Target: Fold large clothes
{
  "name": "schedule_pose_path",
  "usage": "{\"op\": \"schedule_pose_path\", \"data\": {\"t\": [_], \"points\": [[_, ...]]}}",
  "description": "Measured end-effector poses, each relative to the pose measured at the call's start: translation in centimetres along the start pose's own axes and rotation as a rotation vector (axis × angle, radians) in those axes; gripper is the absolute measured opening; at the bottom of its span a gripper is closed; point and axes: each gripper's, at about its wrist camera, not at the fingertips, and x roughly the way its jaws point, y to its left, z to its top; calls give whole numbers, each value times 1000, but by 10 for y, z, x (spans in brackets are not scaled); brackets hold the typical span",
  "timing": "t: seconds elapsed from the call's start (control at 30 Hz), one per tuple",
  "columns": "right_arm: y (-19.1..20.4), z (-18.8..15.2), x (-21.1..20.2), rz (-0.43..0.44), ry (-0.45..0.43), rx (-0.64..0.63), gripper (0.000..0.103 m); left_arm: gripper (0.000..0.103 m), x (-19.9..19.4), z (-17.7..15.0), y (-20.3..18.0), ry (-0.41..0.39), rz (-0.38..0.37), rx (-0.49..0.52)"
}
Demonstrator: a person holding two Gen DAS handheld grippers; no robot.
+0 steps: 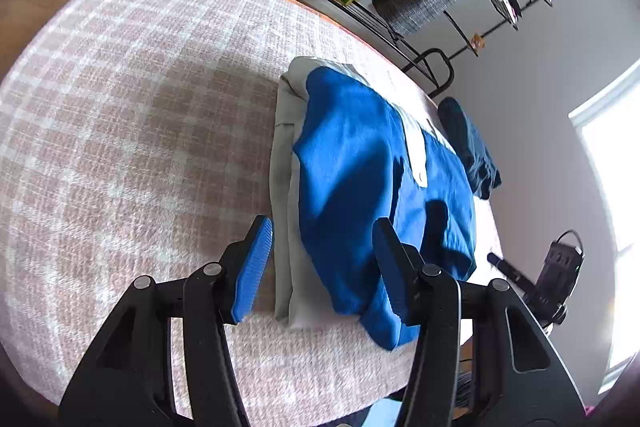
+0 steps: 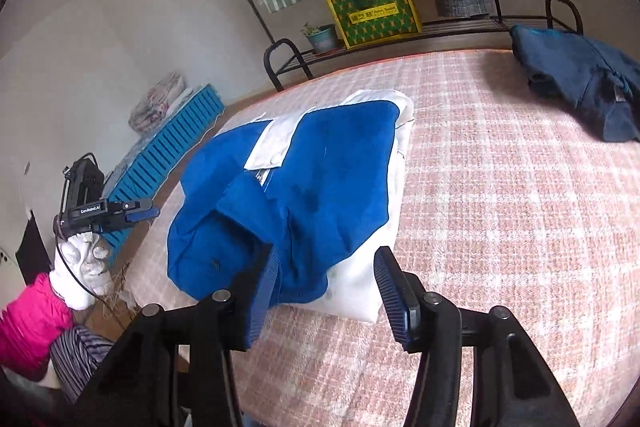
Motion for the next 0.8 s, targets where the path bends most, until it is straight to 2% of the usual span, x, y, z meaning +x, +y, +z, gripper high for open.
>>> {"op": "schedule_pose_path", "data": {"t": [0.07,0.17,0.23,0.27,0.3,0.33,0.37,0.4,0.5,0.6,0.63,0.7,0.8], "points": [[-4,1,16,0,22,35,53,55,13,11,6,23,-48,-55],[-12,1,36,33,51,100,53,55,28,23,8,7,-36,-74],[-17,2,46,57,68,132,46,55,39,27,9,16,-53,-86],[-19,2,50,69,77,142,33,38,44,27,8,23,-59,-87],[-20,3,53,78,84,150,23,2,51,28,8,39,-60,-84],[-20,4,55,87,89,153,18,0,54,27,5,53,-49,-76],[-19,5,55,97,91,154,6,0,54,27,1,42,-32,-60],[-19,8,53,104,90,157,3,0,49,22,-3,32,-24,-39],[-14,15,38,146,78,165,1,0,26,13,-17,11,-6,2],[-14,16,24,181,74,154,1,0,16,5,-13,7,30,-2],[-16,12,27,172,88,150,0,0,21,2,-10,16,70,7],[-23,2,44,99,147,152,0,0,40,-5,0,59,139,8],[-31,-9,62,39,178,157,0,0,61,-21,12,112,181,-2]]}}
